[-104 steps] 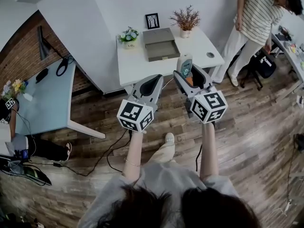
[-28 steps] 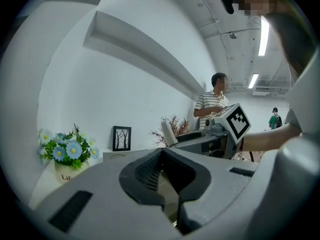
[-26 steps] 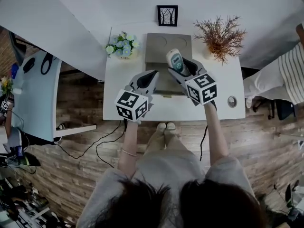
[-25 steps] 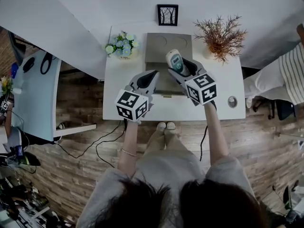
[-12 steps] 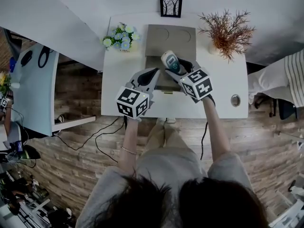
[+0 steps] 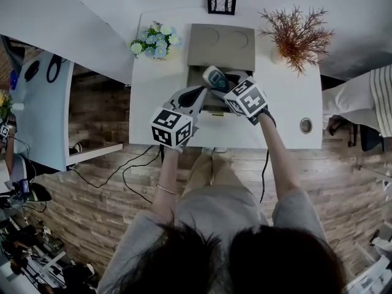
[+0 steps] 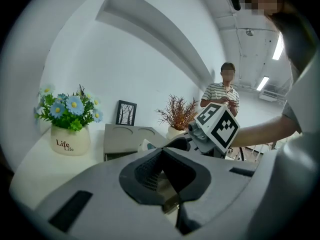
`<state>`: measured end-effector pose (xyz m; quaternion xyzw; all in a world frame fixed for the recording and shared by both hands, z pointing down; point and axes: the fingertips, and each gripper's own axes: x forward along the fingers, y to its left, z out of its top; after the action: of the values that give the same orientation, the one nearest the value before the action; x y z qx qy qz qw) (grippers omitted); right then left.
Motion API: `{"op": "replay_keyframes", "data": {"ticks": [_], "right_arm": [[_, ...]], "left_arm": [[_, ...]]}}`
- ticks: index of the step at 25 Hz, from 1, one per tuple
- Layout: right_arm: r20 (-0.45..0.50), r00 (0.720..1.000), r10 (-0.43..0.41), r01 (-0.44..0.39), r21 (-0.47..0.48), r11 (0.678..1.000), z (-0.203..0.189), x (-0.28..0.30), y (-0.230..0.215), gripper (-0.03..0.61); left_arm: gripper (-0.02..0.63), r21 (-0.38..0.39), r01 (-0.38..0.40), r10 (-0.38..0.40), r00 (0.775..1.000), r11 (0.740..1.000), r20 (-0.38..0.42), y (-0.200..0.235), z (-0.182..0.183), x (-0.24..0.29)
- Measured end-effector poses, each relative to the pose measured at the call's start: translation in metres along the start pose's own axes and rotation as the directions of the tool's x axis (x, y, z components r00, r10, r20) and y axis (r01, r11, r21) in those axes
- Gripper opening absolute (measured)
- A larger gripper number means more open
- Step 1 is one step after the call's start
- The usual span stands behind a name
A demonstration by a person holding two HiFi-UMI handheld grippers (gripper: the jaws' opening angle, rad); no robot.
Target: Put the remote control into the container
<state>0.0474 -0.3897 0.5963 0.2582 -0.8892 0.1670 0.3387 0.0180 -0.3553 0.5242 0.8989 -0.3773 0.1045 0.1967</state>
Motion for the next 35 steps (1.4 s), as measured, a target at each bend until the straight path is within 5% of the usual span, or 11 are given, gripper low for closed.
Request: {"op": "replay_keyframes", "data": {"ticks": [15, 35], "right_arm": [[-0.236, 0.972, -0.002, -0.020, -0.094, 0.995, -0.036, 0.027, 0.008, 0.268], [-0.179, 0.981, -0.078, 0.067, -0.066, 0.996, -0.029, 0.025, 0.006, 0.288]], "left_arm": [[0.003, -0.029, -0.015, 0.014, 1.000, 0.999, -0.021, -0.002, -0.016, -0.009], [0.003, -0.026, -0.018, 0.018, 1.000, 0.999, -0.005, 0.000, -0.007, -0.021]]}}
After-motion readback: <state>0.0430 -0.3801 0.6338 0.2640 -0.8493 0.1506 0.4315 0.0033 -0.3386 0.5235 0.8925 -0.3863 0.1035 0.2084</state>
